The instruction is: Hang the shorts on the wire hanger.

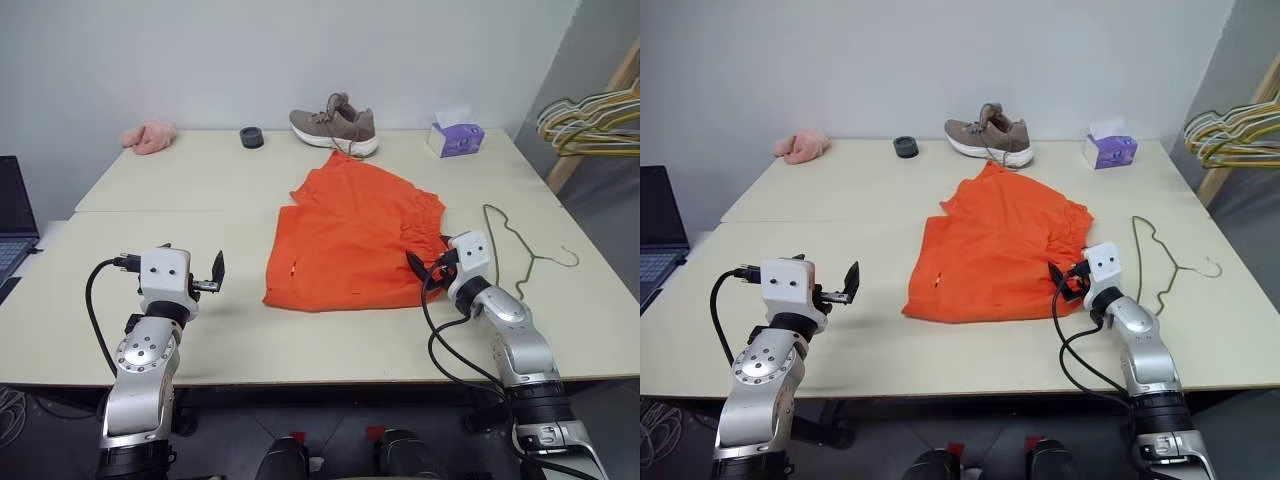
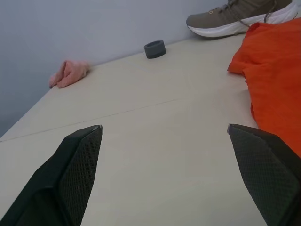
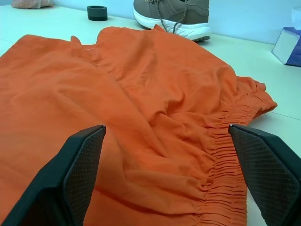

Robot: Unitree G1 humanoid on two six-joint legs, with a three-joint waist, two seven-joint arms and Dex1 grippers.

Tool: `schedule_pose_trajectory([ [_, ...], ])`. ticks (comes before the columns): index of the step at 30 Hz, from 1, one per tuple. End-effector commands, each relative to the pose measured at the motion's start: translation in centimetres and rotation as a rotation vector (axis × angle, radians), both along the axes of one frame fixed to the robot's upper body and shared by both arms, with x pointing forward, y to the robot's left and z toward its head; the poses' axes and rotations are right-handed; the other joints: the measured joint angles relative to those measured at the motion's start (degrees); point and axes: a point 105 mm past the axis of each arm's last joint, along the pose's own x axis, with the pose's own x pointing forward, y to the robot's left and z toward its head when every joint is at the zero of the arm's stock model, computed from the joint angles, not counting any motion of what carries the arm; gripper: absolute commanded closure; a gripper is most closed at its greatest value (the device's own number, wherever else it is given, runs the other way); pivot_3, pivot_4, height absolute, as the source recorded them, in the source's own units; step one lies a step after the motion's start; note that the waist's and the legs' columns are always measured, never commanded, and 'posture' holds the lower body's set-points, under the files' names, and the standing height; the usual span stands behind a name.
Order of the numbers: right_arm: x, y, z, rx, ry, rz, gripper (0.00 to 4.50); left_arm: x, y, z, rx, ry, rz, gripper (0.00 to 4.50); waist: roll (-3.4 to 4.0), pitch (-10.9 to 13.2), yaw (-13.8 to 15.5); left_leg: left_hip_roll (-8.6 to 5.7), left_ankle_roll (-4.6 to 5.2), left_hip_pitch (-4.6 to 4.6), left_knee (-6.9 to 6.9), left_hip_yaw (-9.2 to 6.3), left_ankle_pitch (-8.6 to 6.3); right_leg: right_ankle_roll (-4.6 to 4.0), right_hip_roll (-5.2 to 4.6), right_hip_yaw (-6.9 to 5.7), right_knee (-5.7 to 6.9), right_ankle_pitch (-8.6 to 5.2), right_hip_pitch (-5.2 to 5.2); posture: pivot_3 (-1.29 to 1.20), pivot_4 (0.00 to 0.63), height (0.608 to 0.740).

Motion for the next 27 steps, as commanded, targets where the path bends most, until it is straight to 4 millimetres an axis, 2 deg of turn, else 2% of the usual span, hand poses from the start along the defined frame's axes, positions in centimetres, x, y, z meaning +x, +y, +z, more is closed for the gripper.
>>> schedule_pose_trajectory([
  [1, -0.1, 0.1, 1.6, -0.005, -0.060, 0.017, 0.05, 0.0, 0.3, 1.5, 0.029, -0.057, 0.007, 0.00, 0.00, 0.0, -0.1, 0.00, 0.00, 0.00, 0.00, 0.00, 0.00, 0.00, 0.00, 0.01, 0.00, 0.00, 0.00, -0.02, 0.074, 0.740],
  [15, -0.3, 0.5, 1.7, -0.004, -0.062, 0.049, 0.05, -0.6, 0.7, 0.4, -0.028, -0.017, 0.001, 0.00, -0.03, 0.0, -0.1, 0.00, 0.00, 0.01, 0.00, 0.08, 0.00, 0.01, 0.00, 0.11, 0.00, 0.00, -0.02, -0.02, 0.076, 0.740],
  [18, -0.4, 0.6, 1.9, -0.013, -0.067, 0.063, 0.05, -1.1, -0.9, 0.9, -0.063, -0.049, -0.136, 0.00, -0.03, 0.0, -0.1, 0.00, 0.00, 0.01, 0.00, 0.10, 0.00, 0.01, 0.00, 0.11, 0.00, 0.00, -0.03, -0.03, 0.077, 0.740],
  [22, -1.0, 1.2, 2.4, 0.000, -0.069, 0.125, 0.05, -1.3, -1.9, 0.4, -0.042, -0.017, -0.208, 0.00, -0.07, 0.0, -0.1, 0.01, 0.00, 0.01, 0.00, 0.15, 0.00, -0.14, 0.00, 0.16, -0.01, -0.08, -0.05, -0.04, 0.076, 0.740],
  [25, -2.5, 2.6, 2.6, -0.022, -0.062, 0.262, 0.05, -1.1, -3.6, -0.2, -0.012, 0.030, -0.326, 0.00, -0.08, 0.0, -0.1, 0.02, 0.00, 0.02, 0.00, 0.16, 0.00, -0.16, 0.01, 0.17, 0.00, -0.09, -0.05, -0.05, 0.075, 0.740],
  [27, -4.2, 4.0, 2.8, -0.039, -0.030, 0.418, 0.05, -1.1, -5.3, -1.0, 0.046, 0.109, -0.470, 0.00, -0.11, 0.0, -0.2, 0.01, -0.01, 0.02, 0.00, 0.18, -0.01, -0.19, 0.01, 0.20, -0.02, -0.11, -0.05, -0.07, 0.072, 0.740],
])
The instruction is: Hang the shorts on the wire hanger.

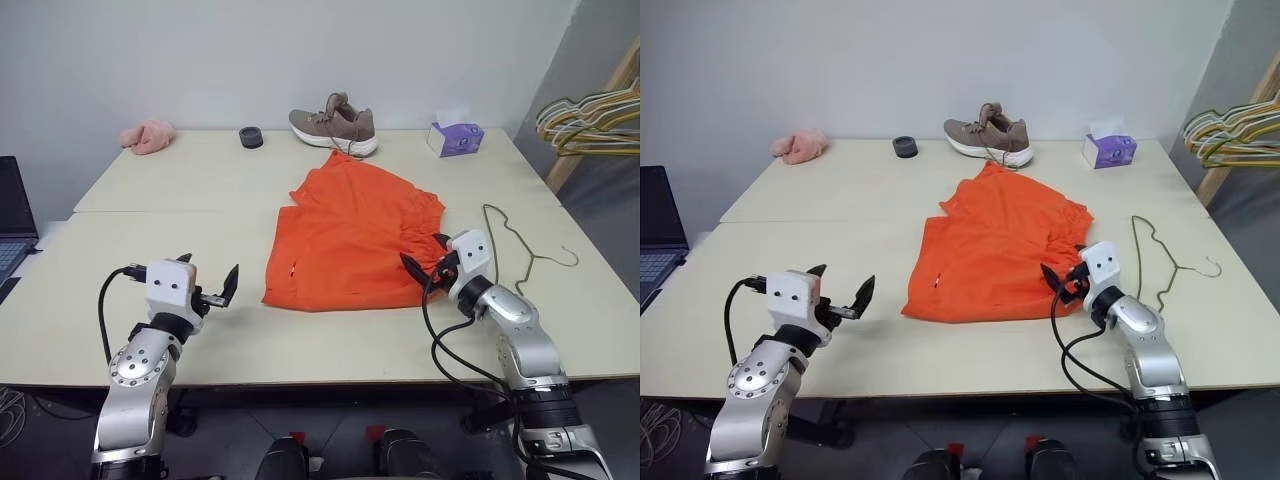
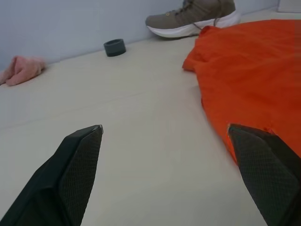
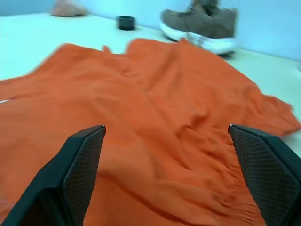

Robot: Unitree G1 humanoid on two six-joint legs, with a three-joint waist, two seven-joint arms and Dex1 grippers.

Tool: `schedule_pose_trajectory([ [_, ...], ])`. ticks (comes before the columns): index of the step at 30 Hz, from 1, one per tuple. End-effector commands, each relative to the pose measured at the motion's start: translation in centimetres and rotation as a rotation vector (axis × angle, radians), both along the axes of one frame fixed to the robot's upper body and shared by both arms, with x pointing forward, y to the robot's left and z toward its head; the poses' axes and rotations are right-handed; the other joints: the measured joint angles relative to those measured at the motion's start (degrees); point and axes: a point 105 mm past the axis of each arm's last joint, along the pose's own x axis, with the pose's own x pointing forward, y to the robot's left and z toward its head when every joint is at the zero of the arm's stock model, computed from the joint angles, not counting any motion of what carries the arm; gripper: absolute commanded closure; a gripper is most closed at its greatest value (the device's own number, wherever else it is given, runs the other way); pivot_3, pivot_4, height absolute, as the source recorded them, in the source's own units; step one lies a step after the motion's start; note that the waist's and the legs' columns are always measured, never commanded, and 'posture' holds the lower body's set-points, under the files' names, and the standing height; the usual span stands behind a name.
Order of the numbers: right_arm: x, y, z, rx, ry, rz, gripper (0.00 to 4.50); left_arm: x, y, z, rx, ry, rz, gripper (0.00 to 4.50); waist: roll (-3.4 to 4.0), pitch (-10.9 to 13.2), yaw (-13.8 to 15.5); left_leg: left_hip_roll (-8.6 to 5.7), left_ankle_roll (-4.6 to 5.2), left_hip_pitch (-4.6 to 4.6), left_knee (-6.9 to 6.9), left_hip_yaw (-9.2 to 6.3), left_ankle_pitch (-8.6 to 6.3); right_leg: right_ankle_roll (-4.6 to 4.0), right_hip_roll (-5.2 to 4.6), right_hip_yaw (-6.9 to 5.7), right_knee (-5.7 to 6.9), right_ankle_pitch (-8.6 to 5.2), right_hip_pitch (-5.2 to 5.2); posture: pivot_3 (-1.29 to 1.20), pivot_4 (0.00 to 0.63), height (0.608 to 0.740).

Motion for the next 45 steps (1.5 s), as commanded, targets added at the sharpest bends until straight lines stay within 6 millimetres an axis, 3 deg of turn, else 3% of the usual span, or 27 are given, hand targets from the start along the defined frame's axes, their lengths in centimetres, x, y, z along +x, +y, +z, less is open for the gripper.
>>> schedule_pose_trajectory([
  [1, -2.8, 2.6, 1.7, -0.020, 0.000, 0.261, 0.05, 0.0, -2.9, 0.0, 0.105, 0.048, -0.245, 0.00, -0.01, 0.0, -0.1, 0.00, 0.00, 0.00, 0.00, 0.01, 0.00, -0.05, 0.00, 0.01, -0.01, -0.03, -0.01, -0.08, 0.072, 0.740],
  [5, -5.2, 3.3, 1.7, -0.114, 0.058, 0.446, 0.05, -0.3, -4.4, -1.1, 0.209, 0.148, -0.461, 0.00, -0.03, 0.0, -0.7, 0.01, 0.00, 0.01, 0.00, 0.06, 0.00, -0.13, 0.00, 0.03, 0.00, -0.07, -0.06, -0.09, 0.073, 0.740],
  [9, -6.5, 3.3, 1.9, -0.177, 0.097, 0.542, 0.05, 1.4, -3.9, -1.3, 0.333, 0.161, -0.523, 0.00, -0.17, 0.1, -1.5, 0.02, 0.00, -0.01, 0.00, 0.07, 0.00, -0.13, 0.00, 0.02, 0.01, -0.07, -0.11, -0.10, 0.075, 0.740],
  [16, -6.9, 3.1, 2.1, -0.234, 0.085, 0.559, 0.05, 2.6, -4.9, -4.1, 0.438, 0.275, -0.671, 0.00, -0.24, 0.2, -2.3, 0.02, -0.01, -0.24, 0.00, 0.16, -0.01, 0.23, 0.02, 0.11, 0.00, 0.13, -0.33, -0.13, 0.073, 0.740],
  [21, -7.0, 2.3, 2.0, -0.292, 0.074, 0.542, 0.05, 2.3, -6.2, -5.3, 0.464, 0.318, -0.789, 0.00, -0.28, 0.1, -2.9, 0.03, -0.01, -0.35, 0.01, 0.15, -0.01, 0.28, 0.03, 0.11, 0.00, 0.16, -0.42, -0.17, 0.067, 0.740],
  [24, -6.6, 1.8, 1.4, -0.369, 0.054, 0.524, 0.00, 2.7, -6.1, -5.8, 0.502, 0.320, -0.788, 0.59, -0.29, 0.1, -3.0, 0.01, -0.01, -0.34, 0.09, 0.16, -0.02, 0.32, 0.02, 0.11, 0.00, 0.18, -0.40, -0.18, 0.065, 0.740],
  [28, -6.4, 1.6, 1.0, -0.411, 0.037, 0.540, 0.00, 2.4, -6.1, -6.2, 0.506, 0.339, -0.821, 1.81, -0.28, 0.1, -3.6, 0.02, -0.01, -0.24, 0.18, 0.16, -0.01, 0.40, 0.02, 0.13, 0.02, 0.23, -0.30, -0.19, 0.065, 0.740],
  [36, -1.6, 0.2, -3.1, -0.769, -0.033, 0.531, 0.00, 3.2, -5.5, -4.4, 0.497, 0.284, -0.807, 4.33, -0.29, 0.1, -6.0, 0.01, 0.00, -0.11, 0.74, 0.24, -0.01, 0.31, 0.01, 0.26, 0.02, 0.26, 0.01, -0.18, 0.063, 0.740],
  [40, 0.5, 0.2, -3.8, -0.829, -0.047, 0.522, 0.18, 2.7, -5.4, -3.9, 0.485, 0.285, -0.832, 4.49, -0.30, 0.1, -7.1, 0.02, 0.01, -0.03, 0.73, 0.24, 0.00, 0.50, 0.03, 0.32, 0.04, 0.47, 0.08, -0.17, 0.064, 0.740],
  [42, 1.3, 0.3, -3.6, -0.833, -0.057, 0.519, 0.59, 2.2, -5.4, -3.8, 0.480, 0.298, -0.850, 4.50, -0.30, 0.1, -7.7, 0.01, 0.01, -0.04, 0.72, 0.25, 0.00, 0.63, 0.03, 0.35, 0.04, 0.55, 0.08, -0.17, 0.063, 0.740],
  [45, 2.6, 0.2, -3.2, -0.854, -0.077, 0.494, 1.63, 1.3, -5.0, -3.9, 0.491, 0.327, -0.877, 4.50, -0.29, 0.1, -8.0, 0.02, 0.01, -0.08, 0.70, 0.26, 0.00, 0.65, 0.03, 0.38, 0.04, 0.56, 0.06, -0.16, 0.064, 0.740],
])
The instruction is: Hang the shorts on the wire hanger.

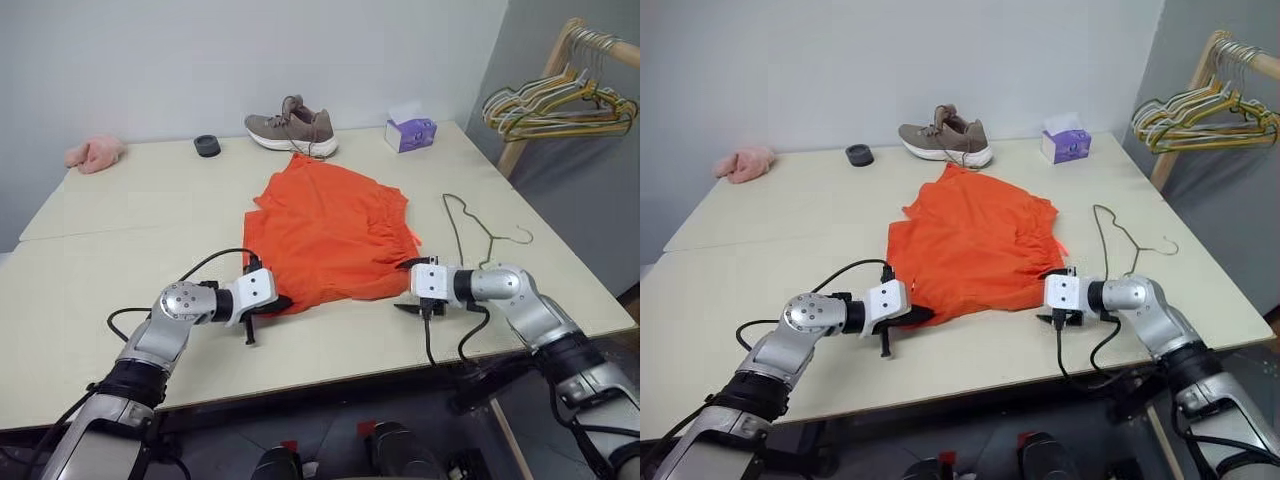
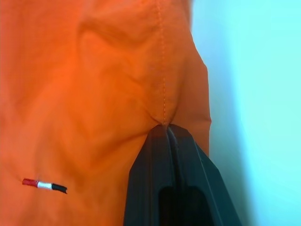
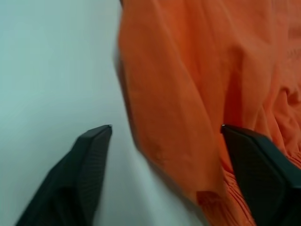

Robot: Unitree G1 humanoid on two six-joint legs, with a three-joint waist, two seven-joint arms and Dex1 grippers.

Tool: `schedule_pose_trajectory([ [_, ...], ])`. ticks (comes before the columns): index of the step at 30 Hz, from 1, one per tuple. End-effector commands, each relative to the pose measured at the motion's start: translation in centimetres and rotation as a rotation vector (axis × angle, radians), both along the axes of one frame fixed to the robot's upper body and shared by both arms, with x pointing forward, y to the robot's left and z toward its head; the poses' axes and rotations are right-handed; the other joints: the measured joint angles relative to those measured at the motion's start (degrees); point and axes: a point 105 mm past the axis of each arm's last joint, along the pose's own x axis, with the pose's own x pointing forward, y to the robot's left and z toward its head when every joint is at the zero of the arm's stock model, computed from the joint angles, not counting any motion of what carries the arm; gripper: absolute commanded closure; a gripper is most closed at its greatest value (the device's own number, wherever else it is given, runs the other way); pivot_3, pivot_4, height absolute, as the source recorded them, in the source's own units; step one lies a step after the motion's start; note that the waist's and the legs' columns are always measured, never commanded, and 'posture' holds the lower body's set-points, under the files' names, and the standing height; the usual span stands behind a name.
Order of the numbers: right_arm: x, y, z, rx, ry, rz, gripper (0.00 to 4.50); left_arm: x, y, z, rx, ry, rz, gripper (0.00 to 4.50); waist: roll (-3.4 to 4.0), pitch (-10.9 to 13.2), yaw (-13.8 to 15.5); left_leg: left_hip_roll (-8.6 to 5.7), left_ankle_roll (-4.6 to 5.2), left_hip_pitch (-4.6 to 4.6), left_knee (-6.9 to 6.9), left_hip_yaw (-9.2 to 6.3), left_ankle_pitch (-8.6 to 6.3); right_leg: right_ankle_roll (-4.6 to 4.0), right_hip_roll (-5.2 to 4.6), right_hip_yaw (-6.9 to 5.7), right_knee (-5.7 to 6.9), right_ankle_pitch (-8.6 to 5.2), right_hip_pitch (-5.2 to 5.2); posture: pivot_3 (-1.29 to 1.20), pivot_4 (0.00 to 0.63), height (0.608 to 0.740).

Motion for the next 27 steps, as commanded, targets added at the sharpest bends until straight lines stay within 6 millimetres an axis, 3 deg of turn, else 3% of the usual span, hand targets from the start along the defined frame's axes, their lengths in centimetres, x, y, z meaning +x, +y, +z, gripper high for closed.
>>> schedule_pose_trajectory([
  [1, 1.4, -0.9, 0.3, -0.050, -0.043, -0.023, 2.00, -0.6, 0.5, 1.0, 0.009, -0.008, -0.026, 4.50, 0.01, 0.0, 0.0, 0.00, 0.00, -0.01, -0.01, 0.00, 0.00, 0.00, 0.00, 0.01, 0.00, 0.00, -0.02, -0.16, 0.064, 0.740],
  [4, 1.5, -0.6, 0.6, -0.059, -0.037, 0.024, 3.02, -1.6, 1.0, 0.9, 0.034, 0.025, -0.041, 4.50, 0.02, 0.0, 0.0, 0.01, 0.00, -0.01, -0.02, 0.00, 0.00, -0.02, 0.00, 0.02, 0.01, -0.01, -0.03, -0.16, 0.064, 0.740],
  [8, 0.1, 0.3, 1.3, -0.051, -0.020, 0.159, 4.43, -3.7, 1.8, 0.6, 0.086, 0.109, -0.088, 4.50, 0.05, 0.0, -0.2, 0.03, 0.02, -0.01, -0.06, 0.01, -0.01, -0.08, 0.02, 0.04, 0.03, -0.04, -0.06, -0.16, 0.065, 0.740],
  [18, -5.0, -0.2, 1.6, -0.099, 0.059, 0.369, 4.47, -11.9, 2.4, 1.4, 0.068, 0.454, -0.171, 4.50, 0.16, 0.2, 0.0, 0.14, 0.12, -0.09, -0.20, 0.06, -0.08, -0.27, 0.06, 0.09, 0.07, -0.16, -0.26, -0.16, 0.069, 0.740],
  [27, -8.7, -1.3, 1.9, -0.144, 0.248, 0.441, 4.47, -15.7, 1.2, 2.3, 0.001, 0.608, -0.220, 4.50, 0.14, 0.4, 0.1, 0.14, 0.12, 0.00, -0.09, 0.09, -0.08, -0.59, 0.03, 0.10, 0.12, -0.34, -0.22, -0.15, 0.067, 0.740],
])
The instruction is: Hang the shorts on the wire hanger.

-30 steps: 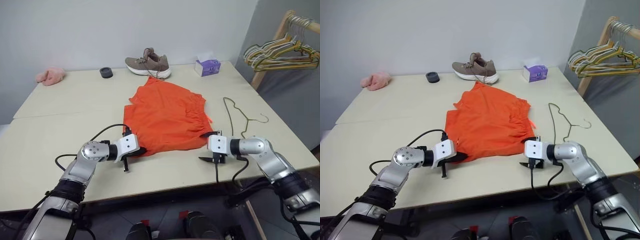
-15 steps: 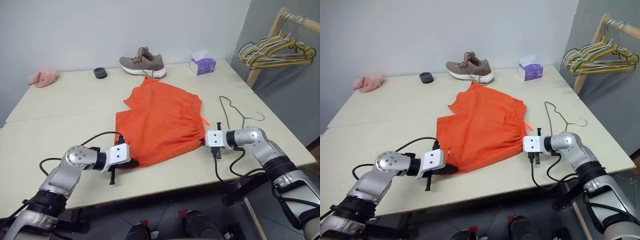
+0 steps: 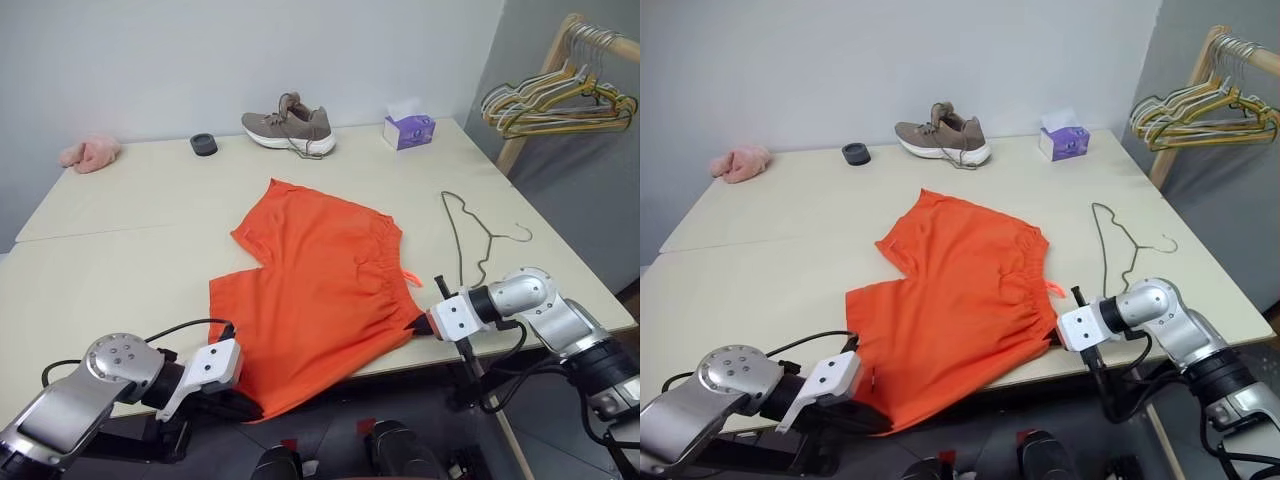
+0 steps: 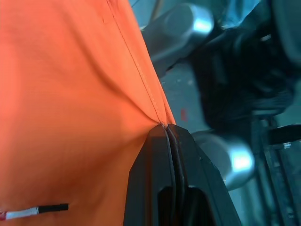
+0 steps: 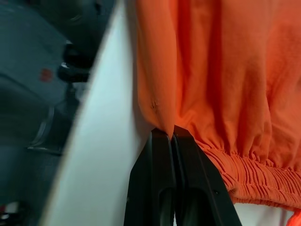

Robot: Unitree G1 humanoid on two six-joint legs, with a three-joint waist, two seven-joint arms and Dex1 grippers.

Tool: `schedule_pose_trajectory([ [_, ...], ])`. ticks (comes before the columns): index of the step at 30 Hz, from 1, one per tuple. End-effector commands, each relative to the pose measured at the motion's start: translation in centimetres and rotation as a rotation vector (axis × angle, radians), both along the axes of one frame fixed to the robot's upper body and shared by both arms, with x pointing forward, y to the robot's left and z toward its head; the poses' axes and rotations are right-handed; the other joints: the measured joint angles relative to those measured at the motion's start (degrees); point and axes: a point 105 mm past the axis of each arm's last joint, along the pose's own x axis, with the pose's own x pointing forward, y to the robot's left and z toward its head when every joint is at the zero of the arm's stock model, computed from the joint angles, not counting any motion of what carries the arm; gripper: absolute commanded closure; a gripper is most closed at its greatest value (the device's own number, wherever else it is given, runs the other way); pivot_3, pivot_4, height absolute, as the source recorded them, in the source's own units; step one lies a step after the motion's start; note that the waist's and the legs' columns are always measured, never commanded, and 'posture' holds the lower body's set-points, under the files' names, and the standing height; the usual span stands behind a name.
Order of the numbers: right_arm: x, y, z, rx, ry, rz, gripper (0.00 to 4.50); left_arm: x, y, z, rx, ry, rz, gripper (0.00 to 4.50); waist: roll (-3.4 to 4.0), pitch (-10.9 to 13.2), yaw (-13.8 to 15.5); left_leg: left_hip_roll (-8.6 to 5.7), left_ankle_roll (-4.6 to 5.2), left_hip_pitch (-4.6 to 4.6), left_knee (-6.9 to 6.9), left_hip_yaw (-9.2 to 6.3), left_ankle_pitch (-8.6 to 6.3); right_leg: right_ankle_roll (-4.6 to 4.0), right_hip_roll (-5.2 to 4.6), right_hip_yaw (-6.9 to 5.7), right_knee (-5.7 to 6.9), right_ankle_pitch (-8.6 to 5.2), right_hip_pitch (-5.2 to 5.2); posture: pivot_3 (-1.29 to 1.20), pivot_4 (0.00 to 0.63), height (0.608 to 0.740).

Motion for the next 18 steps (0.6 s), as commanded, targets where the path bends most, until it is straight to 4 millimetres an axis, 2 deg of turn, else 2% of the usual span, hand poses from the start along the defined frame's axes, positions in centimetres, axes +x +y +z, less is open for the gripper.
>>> schedule_pose_trajectory([
  [1, -0.5, -0.3, 1.3, -0.011, 0.036, 0.003, 4.47, -0.6, 0.1, 0.6, 0.001, 0.020, -0.011, 4.50, 0.02, 0.0, 0.0, 0.00, 0.00, 0.00, 0.00, 0.00, 0.00, 0.00, 0.00, 0.00, 0.00, 0.00, 0.00, -0.15, 0.068, 0.740],
  [7, -0.4, -0.3, 0.9, -0.055, 0.030, -0.012, 4.47, -0.8, -0.2, 0.4, -0.012, 0.018, 0.015, 4.50, -0.04, 0.2, -0.1, 0.00, 0.00, -0.01, 0.00, 0.03, 0.00, -0.01, 0.01, -0.01, 0.00, 0.00, -0.05, -0.15, 0.067, 0.740],
  [9, -0.4, -0.4, 0.9, -0.056, 0.031, -0.014, 4.47, 0.1, -0.7, 0.7, -0.055, 0.009, 0.077, 4.50, -0.05, 0.2, 0.0, 0.00, -0.01, -0.02, 0.00, 0.05, 0.00, 0.00, 0.00, 0.00, -0.01, 0.00, -0.06, -0.15, 0.067, 0.740],
  [12, -0.2, -1.0, 1.0, -0.056, 0.030, -0.030, 3.88, 0.9, -1.1, 1.1, -0.096, -0.017, 0.112, 3.90, -0.10, 0.2, 0.0, -0.01, -0.01, -0.02, 0.00, 0.08, 0.00, 0.00, -0.01, 0.00, -0.01, 0.00, -0.06, -0.15, 0.066, 0.740],
  [15, -0.5, -1.3, 1.5, -0.043, 0.055, -0.039, 2.89, 1.1, -1.6, 1.4, -0.123, -0.019, 0.128, 3.04, -0.12, 0.3, 0.0, -0.01, -0.01, -0.03, 0.01, 0.08, 0.00, 0.00, 0.00, 0.00, -0.01, 0.00, -0.06, -0.15, 0.067, 0.740],
  [18, -0.9, -1.6, 2.8, 0.008, 0.129, -0.088, 1.86, 0.9, -2.3, 2.1, -0.165, 0.001, 0.130, 2.15, -0.12, 0.3, 0.0, -0.01, -0.01, -0.05, 0.00, 0.09, 0.00, 0.00, 0.00, 0.01, -0.01, 0.00, -0.06, -0.16, 0.067, 0.740],
])
